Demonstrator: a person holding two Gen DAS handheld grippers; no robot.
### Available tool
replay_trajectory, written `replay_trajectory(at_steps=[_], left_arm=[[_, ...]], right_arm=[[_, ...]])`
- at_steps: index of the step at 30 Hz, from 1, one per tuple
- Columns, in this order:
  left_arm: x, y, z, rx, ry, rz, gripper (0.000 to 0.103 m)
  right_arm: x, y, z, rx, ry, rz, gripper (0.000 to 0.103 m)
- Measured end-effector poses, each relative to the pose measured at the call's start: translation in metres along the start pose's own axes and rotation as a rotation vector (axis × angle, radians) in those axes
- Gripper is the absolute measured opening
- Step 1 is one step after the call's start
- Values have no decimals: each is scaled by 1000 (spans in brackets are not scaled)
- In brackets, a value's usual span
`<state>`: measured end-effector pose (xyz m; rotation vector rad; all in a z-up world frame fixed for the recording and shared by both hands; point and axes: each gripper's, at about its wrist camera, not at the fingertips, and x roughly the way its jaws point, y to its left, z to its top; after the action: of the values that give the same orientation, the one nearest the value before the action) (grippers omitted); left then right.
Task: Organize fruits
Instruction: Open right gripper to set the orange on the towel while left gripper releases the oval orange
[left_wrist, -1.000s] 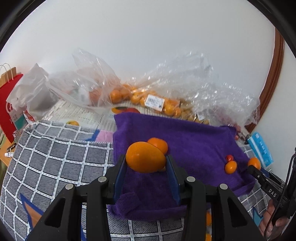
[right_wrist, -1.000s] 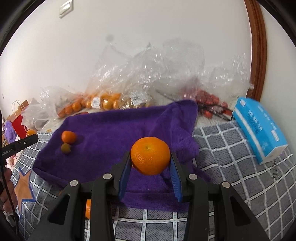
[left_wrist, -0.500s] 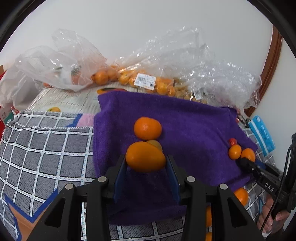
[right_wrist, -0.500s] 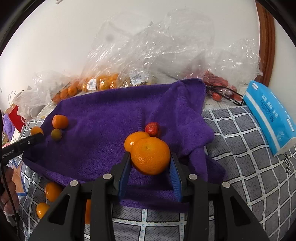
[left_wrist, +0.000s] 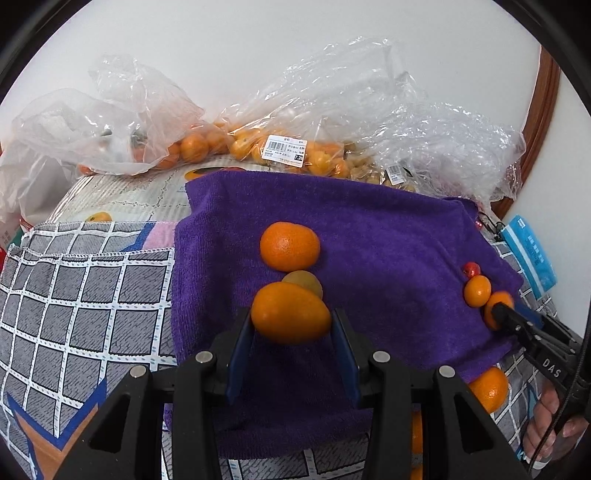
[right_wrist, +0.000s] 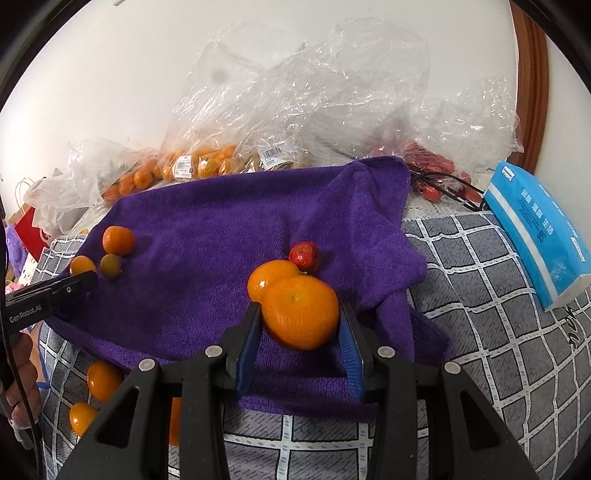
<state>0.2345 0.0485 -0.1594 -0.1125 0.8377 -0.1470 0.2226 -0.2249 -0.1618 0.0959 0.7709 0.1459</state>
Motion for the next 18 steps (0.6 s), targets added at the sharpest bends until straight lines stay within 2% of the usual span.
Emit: replay_trajectory(at_steps=[2, 14, 18], left_arm=[[1, -1, -1, 5, 4, -5, 41], [4, -7, -4, 35, -6, 34, 41], [4, -8, -4, 44, -8, 48, 41]], right_arm=[[-3, -1, 0, 6, -13, -2, 48], [-14, -1, -4, 17, -71, -47, 48], [-18, 0, -4, 15, -92, -33, 48]])
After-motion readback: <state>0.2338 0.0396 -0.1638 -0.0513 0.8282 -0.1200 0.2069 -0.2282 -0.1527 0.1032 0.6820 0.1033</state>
